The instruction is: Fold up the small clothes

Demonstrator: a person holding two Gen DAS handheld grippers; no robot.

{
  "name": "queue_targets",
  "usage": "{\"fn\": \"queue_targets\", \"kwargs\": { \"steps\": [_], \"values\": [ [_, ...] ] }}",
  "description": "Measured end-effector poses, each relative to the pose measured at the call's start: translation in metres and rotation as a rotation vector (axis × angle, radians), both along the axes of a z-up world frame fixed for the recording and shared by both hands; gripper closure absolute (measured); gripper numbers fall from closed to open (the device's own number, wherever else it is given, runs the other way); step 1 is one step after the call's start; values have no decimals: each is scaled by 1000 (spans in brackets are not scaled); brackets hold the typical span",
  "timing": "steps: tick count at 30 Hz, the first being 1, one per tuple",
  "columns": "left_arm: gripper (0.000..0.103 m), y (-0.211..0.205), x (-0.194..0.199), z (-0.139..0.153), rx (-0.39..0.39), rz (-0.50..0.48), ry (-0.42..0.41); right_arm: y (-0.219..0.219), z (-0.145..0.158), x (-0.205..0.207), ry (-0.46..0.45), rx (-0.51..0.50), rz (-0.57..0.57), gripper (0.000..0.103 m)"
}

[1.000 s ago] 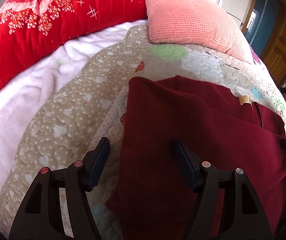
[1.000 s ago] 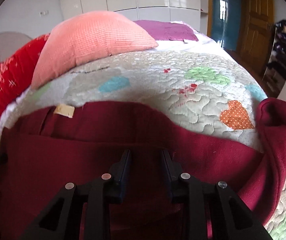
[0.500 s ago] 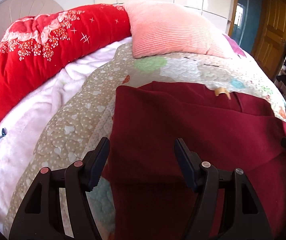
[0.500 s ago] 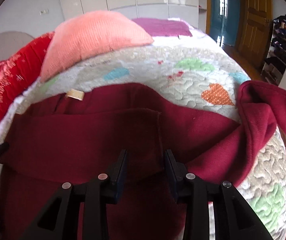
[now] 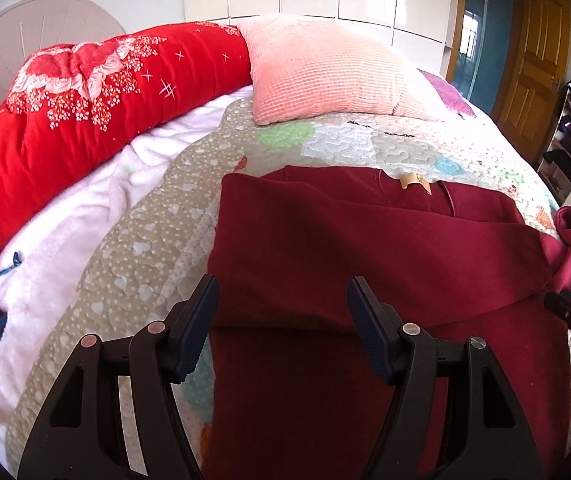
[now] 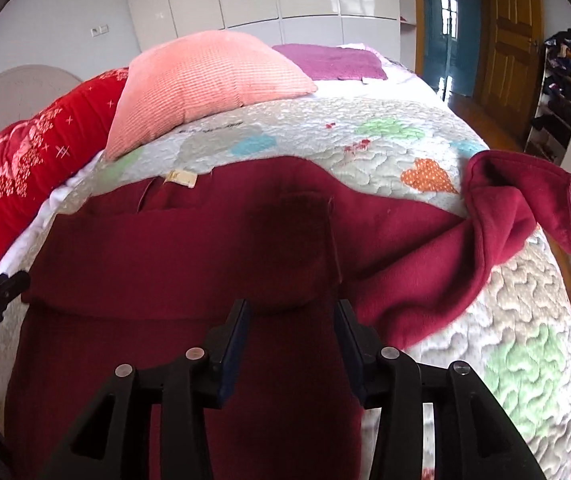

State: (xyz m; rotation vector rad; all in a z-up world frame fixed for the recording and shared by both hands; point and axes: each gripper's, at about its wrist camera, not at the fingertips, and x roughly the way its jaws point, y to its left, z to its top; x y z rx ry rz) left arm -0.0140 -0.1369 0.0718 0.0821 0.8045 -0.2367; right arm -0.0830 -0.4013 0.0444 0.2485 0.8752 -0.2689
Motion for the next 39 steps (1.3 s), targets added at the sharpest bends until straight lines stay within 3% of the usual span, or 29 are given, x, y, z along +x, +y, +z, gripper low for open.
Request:
{"fn": "queue_targets", "kwargs": {
  "steps": [10,16,20,33,39],
  "values": [
    [36,5,18,-5,-5,31,13,6,-4,0,-5,9,12,60],
    [36,20,44,-25,-1,104,69,0,-8,22,-17,24,-9,60],
    [36,22,52,-42,-7,116,129,-6,-23,39,28,21,-9,58],
    [36,-6,17,-15,24,57,31,-5,0,2,-30,50,-31,58],
    [36,-8,-4,6,-5,38,-32,1,8,-13,-35,30,-16,57]
  ]
}}
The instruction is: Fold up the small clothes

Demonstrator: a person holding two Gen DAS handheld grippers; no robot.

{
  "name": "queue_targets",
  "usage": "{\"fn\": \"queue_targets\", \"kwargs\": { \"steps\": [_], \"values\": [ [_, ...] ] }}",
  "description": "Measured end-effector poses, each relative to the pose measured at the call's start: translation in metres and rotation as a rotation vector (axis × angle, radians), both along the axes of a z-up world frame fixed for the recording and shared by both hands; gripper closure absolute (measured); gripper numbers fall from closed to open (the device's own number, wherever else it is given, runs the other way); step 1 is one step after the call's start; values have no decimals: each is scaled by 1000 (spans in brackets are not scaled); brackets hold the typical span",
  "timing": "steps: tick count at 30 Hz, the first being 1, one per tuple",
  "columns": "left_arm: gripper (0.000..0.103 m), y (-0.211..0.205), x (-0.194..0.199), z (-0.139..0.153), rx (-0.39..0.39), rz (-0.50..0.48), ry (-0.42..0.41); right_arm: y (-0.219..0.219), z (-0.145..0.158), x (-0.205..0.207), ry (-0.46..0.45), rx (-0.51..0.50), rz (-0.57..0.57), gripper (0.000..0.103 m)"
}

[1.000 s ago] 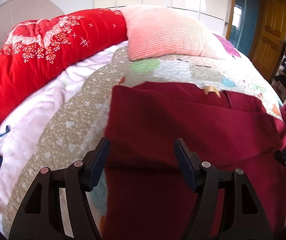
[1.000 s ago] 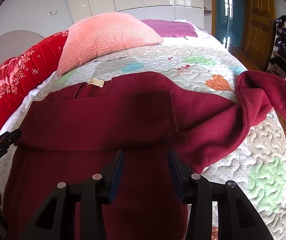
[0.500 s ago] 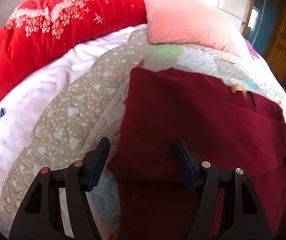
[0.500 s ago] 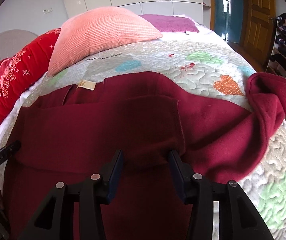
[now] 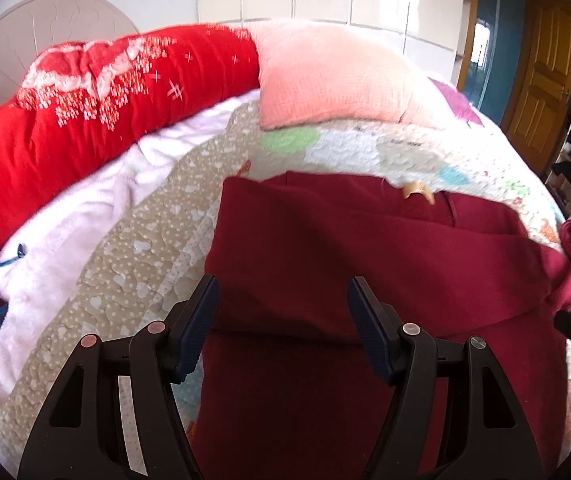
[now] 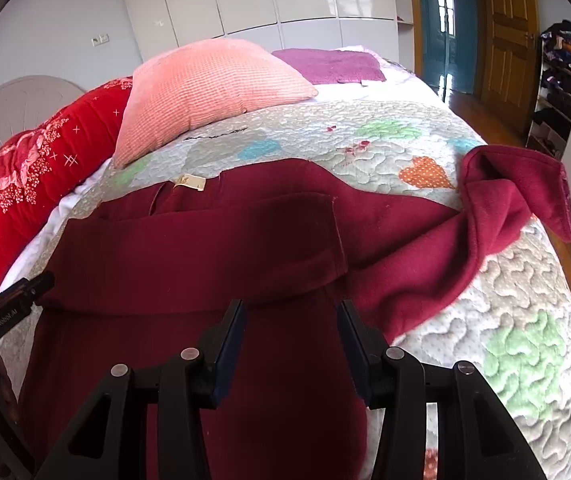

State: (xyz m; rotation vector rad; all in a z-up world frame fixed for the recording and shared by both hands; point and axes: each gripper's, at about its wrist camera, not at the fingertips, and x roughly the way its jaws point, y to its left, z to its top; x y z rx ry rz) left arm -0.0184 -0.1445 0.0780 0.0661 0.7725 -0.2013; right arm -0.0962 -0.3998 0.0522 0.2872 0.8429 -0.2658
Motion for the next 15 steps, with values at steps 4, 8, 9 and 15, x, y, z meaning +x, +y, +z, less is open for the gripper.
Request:
{"fn": "queue_targets", "kwargs": {
  "steps": [4,8,9,15],
  "values": [
    [36,-8,-12,9,18,-27,-25,-6,-2,-10,9,10,-23,55],
    [36,-19,-17,9,19,-49,-25,-16,-6,-19,21,35,-49,55],
    [36,-22,-18,8,21,-53,-21,-17,-6,-21,24,32,-53,55],
    [36,-33,-19,0,37,-70,-12,-21,-8,-24,21,57,-56,55]
  ]
}}
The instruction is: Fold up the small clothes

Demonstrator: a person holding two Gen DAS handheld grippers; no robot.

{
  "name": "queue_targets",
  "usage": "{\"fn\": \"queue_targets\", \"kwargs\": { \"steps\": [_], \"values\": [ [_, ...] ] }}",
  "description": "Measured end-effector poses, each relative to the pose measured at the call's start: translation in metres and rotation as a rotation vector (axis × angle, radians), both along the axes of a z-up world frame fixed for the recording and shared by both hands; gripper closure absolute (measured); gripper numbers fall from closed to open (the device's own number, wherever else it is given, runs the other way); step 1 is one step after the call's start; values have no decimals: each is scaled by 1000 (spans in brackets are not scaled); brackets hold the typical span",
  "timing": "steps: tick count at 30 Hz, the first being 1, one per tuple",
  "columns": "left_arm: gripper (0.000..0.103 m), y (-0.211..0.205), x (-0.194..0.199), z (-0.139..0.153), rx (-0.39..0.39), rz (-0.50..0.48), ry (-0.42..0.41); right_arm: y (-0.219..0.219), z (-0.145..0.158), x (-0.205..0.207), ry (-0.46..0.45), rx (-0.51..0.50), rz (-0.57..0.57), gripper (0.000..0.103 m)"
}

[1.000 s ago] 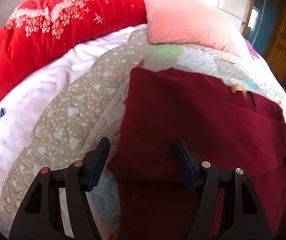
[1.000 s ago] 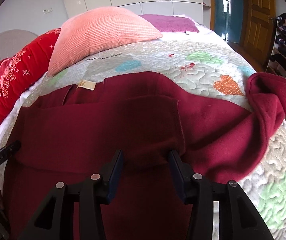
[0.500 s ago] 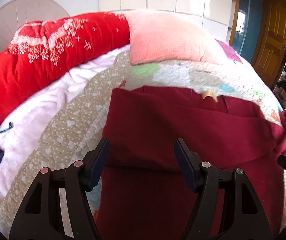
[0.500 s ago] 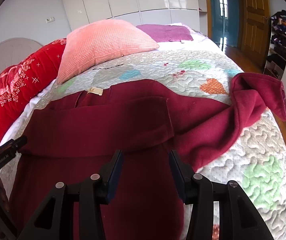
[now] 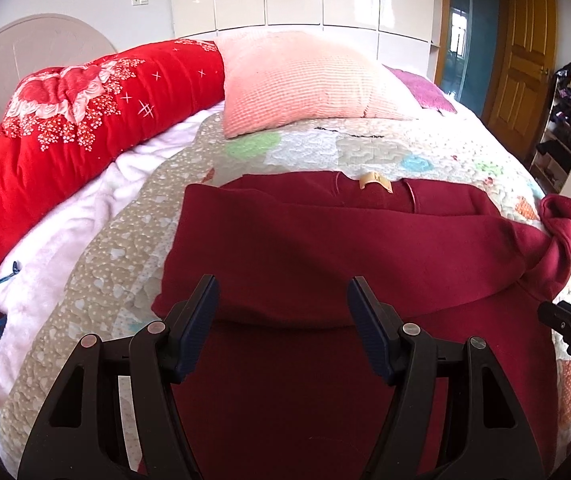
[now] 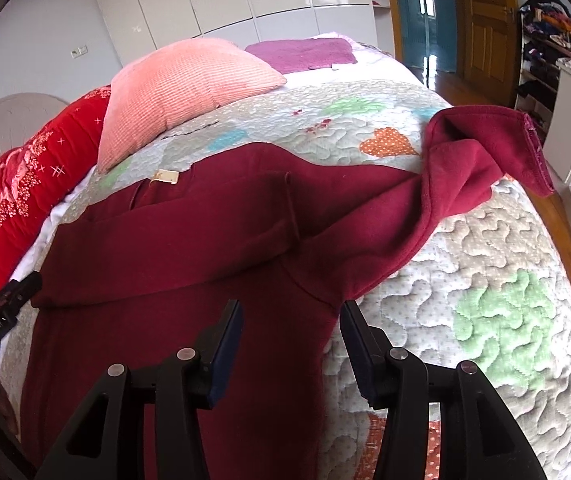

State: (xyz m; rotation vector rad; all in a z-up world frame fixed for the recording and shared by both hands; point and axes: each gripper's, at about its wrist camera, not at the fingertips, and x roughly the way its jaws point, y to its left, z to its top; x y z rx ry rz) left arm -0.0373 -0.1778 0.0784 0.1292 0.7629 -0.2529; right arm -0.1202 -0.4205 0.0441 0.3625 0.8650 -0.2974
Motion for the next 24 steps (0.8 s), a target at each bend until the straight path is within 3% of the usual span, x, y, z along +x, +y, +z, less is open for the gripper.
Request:
{"fn": "queue_targets", "kwargs": {
  "steps": [7,20,24],
  "values": [
    [36,-6,9,-12,-27,-2,52,-7,6,0,-23,-19,-11,54],
    [36,-19,13,-26,-14,-42,91,-127,-2,-29,-60,91,-308,48],
    [36,-15,17,-26,-26,-32,97,-142,11,-24,-78,73,-329,48]
  ]
}}
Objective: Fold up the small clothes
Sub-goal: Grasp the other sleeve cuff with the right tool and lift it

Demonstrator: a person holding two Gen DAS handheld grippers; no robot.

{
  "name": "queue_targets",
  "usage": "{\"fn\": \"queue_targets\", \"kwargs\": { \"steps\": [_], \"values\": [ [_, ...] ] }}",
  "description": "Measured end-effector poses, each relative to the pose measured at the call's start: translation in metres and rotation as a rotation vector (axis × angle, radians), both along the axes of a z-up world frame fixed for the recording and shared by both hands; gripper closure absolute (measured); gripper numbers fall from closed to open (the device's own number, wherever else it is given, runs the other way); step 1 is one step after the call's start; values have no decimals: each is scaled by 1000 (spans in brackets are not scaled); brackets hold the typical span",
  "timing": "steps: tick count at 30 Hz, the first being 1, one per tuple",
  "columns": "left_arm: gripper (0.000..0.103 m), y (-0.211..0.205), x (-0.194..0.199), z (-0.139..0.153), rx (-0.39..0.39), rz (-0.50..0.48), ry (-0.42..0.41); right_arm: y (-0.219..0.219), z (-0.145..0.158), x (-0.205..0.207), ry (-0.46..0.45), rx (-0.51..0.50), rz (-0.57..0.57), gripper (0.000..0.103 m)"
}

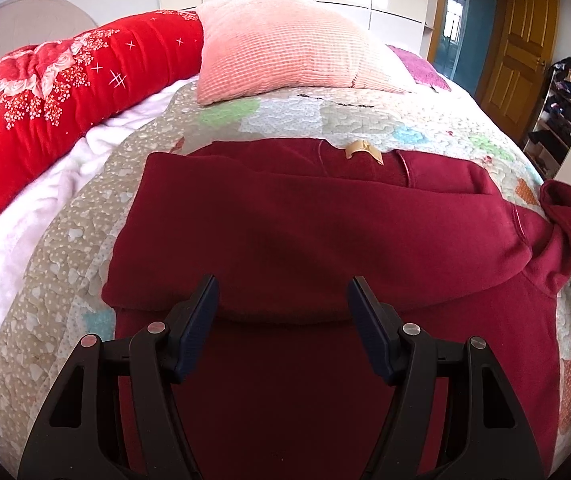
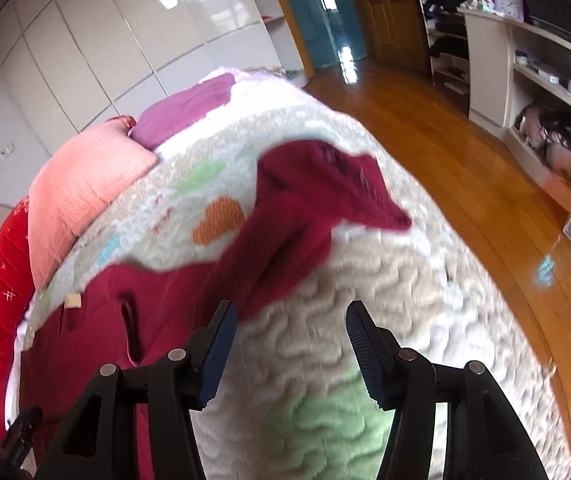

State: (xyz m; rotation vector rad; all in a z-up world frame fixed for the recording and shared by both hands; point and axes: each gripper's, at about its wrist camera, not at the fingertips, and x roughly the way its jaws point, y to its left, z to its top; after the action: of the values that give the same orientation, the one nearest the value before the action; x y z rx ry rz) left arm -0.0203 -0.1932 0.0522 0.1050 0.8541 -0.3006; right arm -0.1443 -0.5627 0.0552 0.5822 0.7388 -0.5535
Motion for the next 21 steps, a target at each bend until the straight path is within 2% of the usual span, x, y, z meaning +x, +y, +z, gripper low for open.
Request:
{"fn": "queue_targets", "kwargs": {
  "steps": [4,6,12,15,17,18,21],
  "values": [
    [36,2,0,3,-32,-1,12,0,18,36,20,-104,47,46],
    [36,0,-3,6,-26,-11,2,-4,17,68,80,-175,56,45],
    [36,-2,-8,9,-12,-41,-5,-51,-10,127,226,-236,-53,45],
    [36,-2,-9,8,-8,-45,-5,-77,-20,132,197,-177,-71,46],
    [36,-2,-10,7,-7,-47,-3,-86,-22,131,195,-166,-61,66],
    [36,-1,-10,7,-7,-47,-1,-90,-22,128,207,-177,-68,86],
    [36,5,-9,8,-23,-35,1,-103,-12,102,84,-60,-34,98]
  ]
}}
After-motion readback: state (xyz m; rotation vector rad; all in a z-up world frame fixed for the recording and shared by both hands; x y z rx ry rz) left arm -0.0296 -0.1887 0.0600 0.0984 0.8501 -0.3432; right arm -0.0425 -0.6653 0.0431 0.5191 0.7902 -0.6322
